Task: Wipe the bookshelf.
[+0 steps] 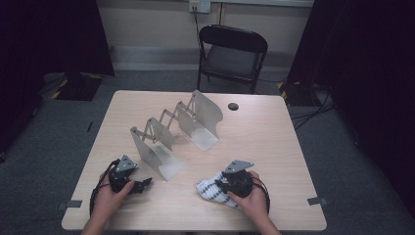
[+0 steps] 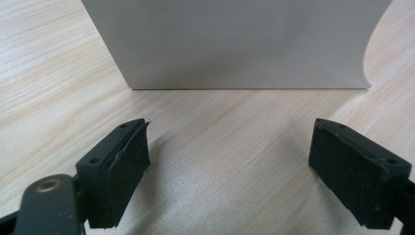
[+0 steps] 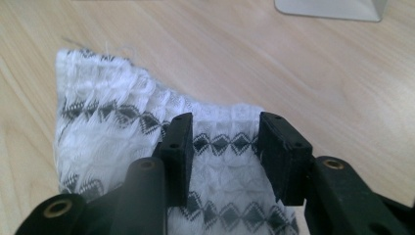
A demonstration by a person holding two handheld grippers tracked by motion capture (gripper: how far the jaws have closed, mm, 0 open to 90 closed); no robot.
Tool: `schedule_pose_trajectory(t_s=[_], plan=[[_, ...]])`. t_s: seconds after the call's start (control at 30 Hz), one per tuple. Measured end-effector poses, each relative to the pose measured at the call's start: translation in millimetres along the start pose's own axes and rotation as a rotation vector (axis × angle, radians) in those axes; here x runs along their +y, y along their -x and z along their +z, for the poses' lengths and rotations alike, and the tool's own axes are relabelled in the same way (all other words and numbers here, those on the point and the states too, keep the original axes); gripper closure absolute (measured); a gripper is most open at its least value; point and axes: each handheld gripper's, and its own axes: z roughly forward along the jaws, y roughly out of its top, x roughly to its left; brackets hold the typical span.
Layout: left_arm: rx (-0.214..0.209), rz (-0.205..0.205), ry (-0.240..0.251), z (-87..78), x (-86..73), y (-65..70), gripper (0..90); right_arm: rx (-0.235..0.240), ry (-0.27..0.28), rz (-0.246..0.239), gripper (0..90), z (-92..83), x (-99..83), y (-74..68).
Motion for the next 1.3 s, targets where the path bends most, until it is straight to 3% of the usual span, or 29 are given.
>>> schedule_pose_trajectory(t_s=[0.1, 0.37, 0.57, 1.3], plan=[[0.001, 0.000, 0.000, 0.0, 0.0, 0.0, 14.7, 0.003, 0.028, 0.024, 55.1, -3.4, 7.2, 2.5], [0.000, 0.000, 0.000, 0.0, 0.0, 0.0, 14.7, 0.003, 0.078, 0.009, 53.4, 0.1, 39.3, -3.9], [0.000, 0.000, 0.000, 0.0, 0.0, 0.0, 14.7, 0.005, 0.085, -0.035, 52.9, 9.8, 67.5, -10.7], [0.000, 0.000, 0.000, 0.0, 0.0, 0.0, 14.7, 0.023, 0.108, -0.071, 52.7, 44.7, 129.5, -27.8]])
